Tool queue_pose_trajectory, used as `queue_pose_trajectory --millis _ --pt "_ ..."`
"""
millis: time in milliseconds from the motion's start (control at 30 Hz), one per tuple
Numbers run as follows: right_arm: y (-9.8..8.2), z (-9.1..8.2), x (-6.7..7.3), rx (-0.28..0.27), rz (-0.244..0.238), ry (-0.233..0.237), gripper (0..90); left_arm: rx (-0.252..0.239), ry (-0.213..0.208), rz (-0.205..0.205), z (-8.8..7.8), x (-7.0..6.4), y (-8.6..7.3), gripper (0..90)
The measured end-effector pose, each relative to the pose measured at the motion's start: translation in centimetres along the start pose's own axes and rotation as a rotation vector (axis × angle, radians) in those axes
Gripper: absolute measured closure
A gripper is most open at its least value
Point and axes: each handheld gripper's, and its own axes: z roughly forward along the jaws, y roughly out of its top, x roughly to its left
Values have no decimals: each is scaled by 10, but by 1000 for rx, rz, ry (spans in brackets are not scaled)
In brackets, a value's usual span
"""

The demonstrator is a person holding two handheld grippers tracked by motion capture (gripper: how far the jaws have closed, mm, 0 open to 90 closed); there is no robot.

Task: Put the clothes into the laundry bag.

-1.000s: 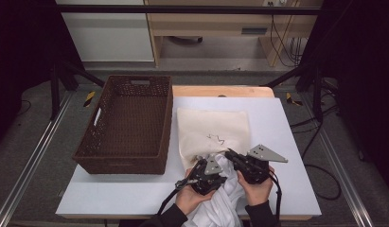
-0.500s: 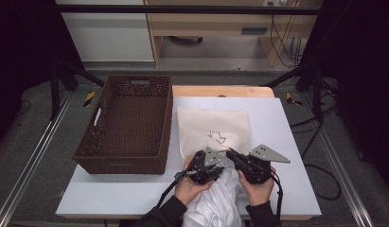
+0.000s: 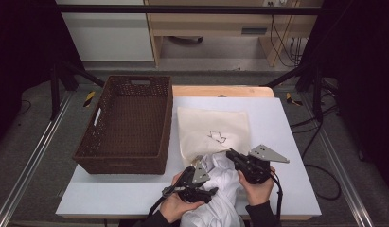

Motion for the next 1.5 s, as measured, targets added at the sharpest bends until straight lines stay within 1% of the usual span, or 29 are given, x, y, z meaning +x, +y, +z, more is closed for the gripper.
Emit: queue_pose_trajectory --millis 67,200,267,333,367,433,467,500,533,567,633,667,700,733,800,867,933,1033,1067,1167,1200,1233,1267,1300,1333,1367,1433,1467,1500 --pt "-1 1 0 6 0 1 879 38 16 11 4 -1 4 551" --pt "-1 1 0 10 4 -2 880 34 8 30 1 -2 10 817" --pt "-1 1 0 6 4 -4 880 1 8 34 -3 -4 16 840" --pt "0 1 0 4 6 -3 880 -11 6 34 -4 -5 20 845" --pt "0 0 -1 3 7 2 881 -26 21 44 -4 -6 28 847" --pt "0 0 0 -1 11 7 880 -29 42 50 2 -6 37 847" --pt "0 0 0 -1 11 7 880 -29 42 50 2 -6 37 847" --pt "1 -2 1 -6 10 14 880 -17 70 56 13 -2 44 846" --pt "1 -2 1 -6 10 14 880 -17 70 56 13 -2 44 845" --pt "3 -3 2 -13 4 19 880 -12 86 50 25 4 47 841" --pt "3 -4 2 -12 4 17 880 -23 117 57 33 9 46 828" --pt "3 -4 2 -12 4 17 880 -23 117 57 33 9 46 818" --pt "2 -3 1 -13 9 12 880 -45 108 44 34 12 44 803" --pt "1 -3 0 -12 12 11 880 -55 110 48 32 12 42 773" --pt "0 -3 -2 -8 16 10 880 -64 109 46 29 12 41 635" --pt "0 -3 -3 -11 15 7 880 -91 67 40 10 13 36 505" --pt "0 -3 -3 -9 11 4 880 -114 59 35 -7 12 31 440" --pt "0 -3 -4 -6 11 2 880 -134 74 28 -34 16 24 399" --pt "0 -3 -4 -6 12 2 880 -132 85 23 -41 18 22 397" --pt "0 -2 -3 -5 10 -2 880 -119 155 15 -55 28 15 428" --pt "0 -2 -3 -5 10 -2 880 -119 155 15 -55 28 15 453" --pt "0 -2 -2 0 8 -3 880 -101 154 -20 -57 37 10 497" --pt "0 -2 -2 0 8 -3 880 -101 154 -20 -57 37 10 535" --pt "0 -1 -2 3 6 -2 880 -84 125 -56 -53 44 6 559" --pt "0 -1 -2 3 6 -2 880 -84 125 -56 -53 44 6 575" --pt "0 -1 -1 4 7 -2 880 -62 106 -61 -46 44 4 590" --pt "0 -1 -1 3 3 -2 880 -46 100 -61 -41 44 4 597" --pt "0 -1 -1 3 3 -2 880 -23 99 -55 -35 43 4 597" --pt "0 -2 -1 4 4 -2 880 18 103 -46 -29 43 2 642"
